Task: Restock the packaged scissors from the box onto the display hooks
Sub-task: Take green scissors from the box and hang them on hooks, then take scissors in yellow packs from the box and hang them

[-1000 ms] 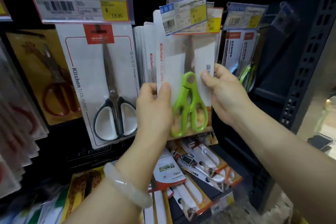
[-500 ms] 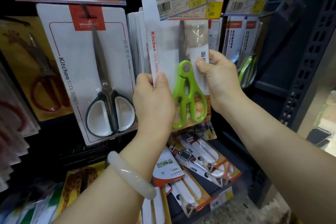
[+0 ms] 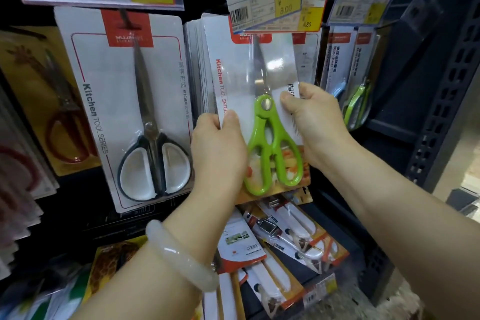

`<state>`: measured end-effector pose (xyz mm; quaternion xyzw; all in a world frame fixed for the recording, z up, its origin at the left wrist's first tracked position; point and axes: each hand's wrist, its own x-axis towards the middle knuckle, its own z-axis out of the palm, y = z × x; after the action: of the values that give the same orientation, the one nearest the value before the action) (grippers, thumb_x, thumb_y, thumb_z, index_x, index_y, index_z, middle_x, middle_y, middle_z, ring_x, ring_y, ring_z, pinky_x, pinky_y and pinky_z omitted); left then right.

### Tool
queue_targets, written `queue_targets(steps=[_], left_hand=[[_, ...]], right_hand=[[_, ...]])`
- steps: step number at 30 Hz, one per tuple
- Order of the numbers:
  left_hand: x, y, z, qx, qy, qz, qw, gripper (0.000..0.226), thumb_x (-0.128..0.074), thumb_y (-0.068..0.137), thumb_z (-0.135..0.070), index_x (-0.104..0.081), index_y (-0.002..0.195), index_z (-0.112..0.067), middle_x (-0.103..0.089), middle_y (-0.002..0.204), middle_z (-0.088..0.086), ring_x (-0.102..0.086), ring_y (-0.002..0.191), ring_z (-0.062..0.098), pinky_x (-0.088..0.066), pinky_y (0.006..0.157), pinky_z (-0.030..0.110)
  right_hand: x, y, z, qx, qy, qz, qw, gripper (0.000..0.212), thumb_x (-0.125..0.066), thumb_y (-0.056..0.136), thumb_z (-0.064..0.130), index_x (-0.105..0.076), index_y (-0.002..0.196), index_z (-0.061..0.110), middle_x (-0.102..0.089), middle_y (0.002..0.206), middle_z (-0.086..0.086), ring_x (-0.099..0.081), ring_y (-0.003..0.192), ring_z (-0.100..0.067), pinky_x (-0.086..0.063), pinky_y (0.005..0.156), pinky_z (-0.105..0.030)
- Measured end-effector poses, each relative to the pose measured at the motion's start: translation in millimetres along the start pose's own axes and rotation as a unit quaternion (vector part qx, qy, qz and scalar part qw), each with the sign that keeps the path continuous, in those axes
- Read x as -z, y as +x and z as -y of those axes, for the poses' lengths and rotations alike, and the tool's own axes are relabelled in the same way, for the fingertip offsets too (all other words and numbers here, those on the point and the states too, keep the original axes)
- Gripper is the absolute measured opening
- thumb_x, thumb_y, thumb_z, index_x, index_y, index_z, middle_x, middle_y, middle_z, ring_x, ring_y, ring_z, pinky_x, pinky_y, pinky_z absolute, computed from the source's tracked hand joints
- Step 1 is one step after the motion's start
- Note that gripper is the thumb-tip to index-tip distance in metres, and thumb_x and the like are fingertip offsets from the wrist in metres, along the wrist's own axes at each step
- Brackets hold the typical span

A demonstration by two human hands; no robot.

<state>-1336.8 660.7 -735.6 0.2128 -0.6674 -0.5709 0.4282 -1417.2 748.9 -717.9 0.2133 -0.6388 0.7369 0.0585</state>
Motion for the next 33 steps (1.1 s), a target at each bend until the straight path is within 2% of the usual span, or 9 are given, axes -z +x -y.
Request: queue_targets(steps=[5,11,14,18,21,23,26,29,33], left_hand=[[-2.0,11.9,7.9,0.003,0.080,0.008,0.997,0.021,-0.044,0.094,-0.031,-0.055,0.088,-0.014,-0.059,0.088,0.003,-0.058,0.095,0.032,-0.050,0.086,0.042],[-5.4,21.0,27.1,0.068,0.100,0.000,0.993,0.030,-0.058,0.077,-0.043,-0.060,0.080,-0.013,-0.069,0.097,0.016,-0.064,0.095,0.036,-0.053,0.085,0.049],[-7.2,-15.5,39.9,0.125,0.085,-0.050,0.987,0.047,-0.064,0.074,-0.041,-0.061,0.111,-0.011,-0.062,0.117,0.017,-0.058,0.108,0.035,-0.047,0.096,0.046],[-16.3,-113.4,75.1,0.249,0.023,0.013,0.968,0.050,-0.056,0.090,-0.023,-0.041,0.134,-0.004,-0.044,0.138,0.021,-0.047,0.120,0.034,-0.041,0.100,0.046],[-37.6,-173.1,102.8,0.294,-0.034,0.076,0.952,0.013,-0.047,0.085,0.003,-0.059,0.084,-0.002,-0.061,0.083,0.020,-0.058,0.080,0.037,-0.049,0.077,0.043],[-53.9,-208.9,102.8,0.357,0.016,0.187,0.915,0.026,-0.052,0.087,-0.007,-0.047,0.064,-0.018,-0.046,0.064,0.003,-0.047,0.066,0.026,-0.039,0.077,0.037],[-76.7,-256.4,110.9,0.410,0.035,0.308,0.858,0.011,-0.055,0.090,-0.018,-0.063,0.096,-0.013,-0.060,0.088,0.005,-0.057,0.089,0.020,-0.044,0.089,0.033],[-99.1,-289.7,115.1,0.435,0.044,0.370,0.819,0.022,-0.053,0.093,-0.021,-0.060,0.110,-0.010,-0.063,0.096,0.006,-0.059,0.090,0.018,-0.049,0.083,0.030],[-119.0,-317.9,134.1,0.461,0.071,0.411,0.783,0.056,-0.058,0.079,-0.035,-0.051,0.130,-0.014,-0.056,0.132,0.006,-0.052,0.120,0.023,-0.039,0.107,0.042]], right_hand=[[-7.7,11.6,-17.1,0.029,-0.076,-0.011,0.997,0.016,-0.056,0.089,0.014,-0.057,0.076,0.023,-0.062,0.079,0.006,-0.060,0.086,-0.019,-0.049,0.083,-0.033],[-10.1,18.6,-18.1,-0.024,-0.146,-0.009,0.989,0.033,-0.054,0.091,0.032,-0.055,0.121,0.017,-0.061,0.111,-0.002,-0.057,0.108,-0.023,-0.044,0.098,-0.041],[6.6,-5.4,-33.2,-0.060,-0.186,0.006,0.981,0.050,-0.052,0.090,0.041,-0.047,0.130,0.011,-0.052,0.129,-0.009,-0.050,0.120,-0.026,-0.040,0.103,-0.040],[75.4,-81.7,-83.8,-0.143,-0.233,0.038,0.961,0.045,-0.056,0.091,0.030,-0.051,0.128,0.007,-0.054,0.129,-0.014,-0.051,0.118,-0.022,-0.039,0.103,-0.036],[151.4,-148.8,-121.4,-0.231,-0.261,0.032,0.937,0.007,-0.060,0.089,0.016,-0.062,0.096,0.015,-0.063,0.098,-0.004,-0.058,0.098,-0.019,-0.044,0.089,-0.032],[202.3,-178.3,-134.1,-0.272,-0.280,-0.028,0.920,0.011,-0.061,0.088,0.015,-0.063,0.097,0.009,-0.066,0.101,-0.007,-0.061,0.099,-0.022,-0.045,0.088,-0.030],[270.6,-202.2,-131.4,-0.309,-0.366,-0.048,0.876,0.024,-0.058,0.090,0.018,-0.061,0.112,0.009,-0.063,0.109,-0.005,-0.058,0.103,-0.019,-0.041,0.086,-0.024],[321.8,-213.5,-129.1,-0.326,-0.436,-0.030,0.839,0.022,-0.057,0.091,0.018,-0.062,0.111,0.009,-0.063,0.109,-0.007,-0.058,0.105,-0.023,-0.043,0.090,-0.030],[350.2,-227.1,-137.6,-0.323,-0.514,0.029,0.794,0.017,-0.057,0.091,0.022,-0.064,0.102,0.013,-0.062,0.101,-0.004,-0.057,0.095,-0.021,-0.043,0.083,-0.029]])
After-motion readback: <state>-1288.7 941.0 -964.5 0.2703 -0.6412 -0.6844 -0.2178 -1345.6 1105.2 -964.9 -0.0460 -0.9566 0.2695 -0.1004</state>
